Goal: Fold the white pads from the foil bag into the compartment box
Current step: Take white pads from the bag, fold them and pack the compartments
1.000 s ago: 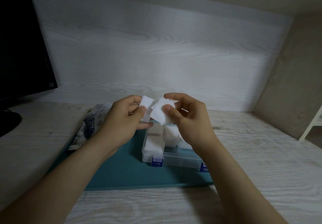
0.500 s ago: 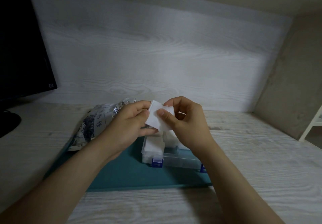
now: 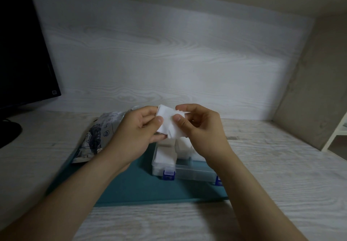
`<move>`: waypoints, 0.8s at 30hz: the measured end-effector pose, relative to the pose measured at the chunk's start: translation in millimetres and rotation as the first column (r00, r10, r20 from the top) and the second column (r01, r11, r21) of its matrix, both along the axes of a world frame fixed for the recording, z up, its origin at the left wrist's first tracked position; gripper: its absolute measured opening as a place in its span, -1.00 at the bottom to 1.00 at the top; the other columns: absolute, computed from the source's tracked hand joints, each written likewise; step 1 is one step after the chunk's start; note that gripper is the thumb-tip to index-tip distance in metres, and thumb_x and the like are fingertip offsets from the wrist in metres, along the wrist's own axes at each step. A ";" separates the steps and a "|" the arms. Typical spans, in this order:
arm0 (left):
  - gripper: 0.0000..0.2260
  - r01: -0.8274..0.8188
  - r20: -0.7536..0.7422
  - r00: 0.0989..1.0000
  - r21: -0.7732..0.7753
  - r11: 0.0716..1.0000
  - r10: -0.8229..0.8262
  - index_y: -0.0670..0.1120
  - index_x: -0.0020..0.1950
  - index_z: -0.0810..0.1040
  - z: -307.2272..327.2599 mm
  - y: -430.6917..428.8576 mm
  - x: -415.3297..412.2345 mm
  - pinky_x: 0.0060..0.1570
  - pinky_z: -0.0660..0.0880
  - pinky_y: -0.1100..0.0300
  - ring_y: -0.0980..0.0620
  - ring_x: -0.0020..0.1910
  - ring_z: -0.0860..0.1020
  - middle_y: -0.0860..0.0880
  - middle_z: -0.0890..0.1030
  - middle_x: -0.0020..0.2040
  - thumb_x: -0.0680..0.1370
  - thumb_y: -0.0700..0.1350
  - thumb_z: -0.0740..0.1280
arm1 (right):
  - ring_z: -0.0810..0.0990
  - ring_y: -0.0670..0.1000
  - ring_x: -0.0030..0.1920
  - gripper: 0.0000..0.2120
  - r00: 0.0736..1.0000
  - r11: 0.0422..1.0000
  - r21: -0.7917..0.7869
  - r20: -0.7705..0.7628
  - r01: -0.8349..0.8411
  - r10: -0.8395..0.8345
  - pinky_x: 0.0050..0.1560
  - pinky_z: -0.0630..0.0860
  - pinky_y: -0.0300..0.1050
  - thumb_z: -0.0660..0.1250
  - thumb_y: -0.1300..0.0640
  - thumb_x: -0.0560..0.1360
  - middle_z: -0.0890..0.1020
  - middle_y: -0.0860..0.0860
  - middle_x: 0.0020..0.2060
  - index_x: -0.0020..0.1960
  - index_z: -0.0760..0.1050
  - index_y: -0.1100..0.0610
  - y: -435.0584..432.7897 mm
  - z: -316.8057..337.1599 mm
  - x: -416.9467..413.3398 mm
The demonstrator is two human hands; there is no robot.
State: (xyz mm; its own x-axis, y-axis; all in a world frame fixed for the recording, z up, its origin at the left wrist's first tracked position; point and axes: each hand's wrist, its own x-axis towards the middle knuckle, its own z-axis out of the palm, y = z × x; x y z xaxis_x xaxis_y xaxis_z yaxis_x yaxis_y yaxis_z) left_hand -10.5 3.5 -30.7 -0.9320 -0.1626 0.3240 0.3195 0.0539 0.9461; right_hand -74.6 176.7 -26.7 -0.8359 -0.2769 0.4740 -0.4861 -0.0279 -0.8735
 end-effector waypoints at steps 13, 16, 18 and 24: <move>-0.80 -0.177 -0.040 0.983 0.105 0.979 0.182 -0.14 0.21 0.64 2.7 -3.8 1.0 -0.17 0.63 0.32 0.01 0.01 0.76 -0.04 0.78 0.01 0.73 -0.29 0.24 | 0.71 0.24 0.01 -0.73 0.991 0.998 -0.062 0.134 -0.008 0.016 0.09 0.72 0.10 0.47 0.23 0.59 0.57 0.10 -0.21 0.22 0.68 -0.05 2.6 1.6 -2.9; -0.79 -0.122 -0.039 0.991 0.084 0.989 0.126 -0.15 0.26 0.63 0.1 -3.0 -0.9 -0.02 0.67 0.22 -0.05 0.06 0.75 -0.06 0.77 0.08 0.74 -0.28 0.22 | 0.69 0.27 -0.05 -0.75 0.994 0.997 -0.072 0.095 -0.041 0.048 0.13 0.68 0.23 0.47 0.25 0.58 0.55 0.13 -0.23 0.18 0.69 -0.02 1.5 2.5 -0.1; -0.78 -0.086 -0.039 0.995 0.058 0.995 0.089 -0.14 0.28 0.62 -2.9 -0.7 -2.0 0.04 0.68 0.16 -0.07 0.10 0.74 -0.06 0.75 0.12 0.75 -0.26 0.21 | 0.65 0.12 -0.13 -0.76 0.996 0.997 -0.058 0.076 -0.045 0.050 0.12 0.68 0.26 0.48 0.26 0.58 0.53 0.11 -0.25 0.17 0.70 -0.01 -0.4 2.9 2.2; -0.75 -0.052 -0.009 0.999 0.063 0.997 0.052 -0.09 0.31 0.62 -5.4 2.9 -4.7 0.12 0.68 0.06 -0.06 0.16 0.73 -0.08 0.72 0.18 0.76 -0.22 0.18 | 0.69 0.18 -0.12 -0.75 0.999 0.999 -0.016 0.043 -0.028 0.029 0.00 0.73 0.16 0.49 0.26 0.57 0.52 0.32 -0.19 0.18 0.70 0.00 -2.3 3.3 5.5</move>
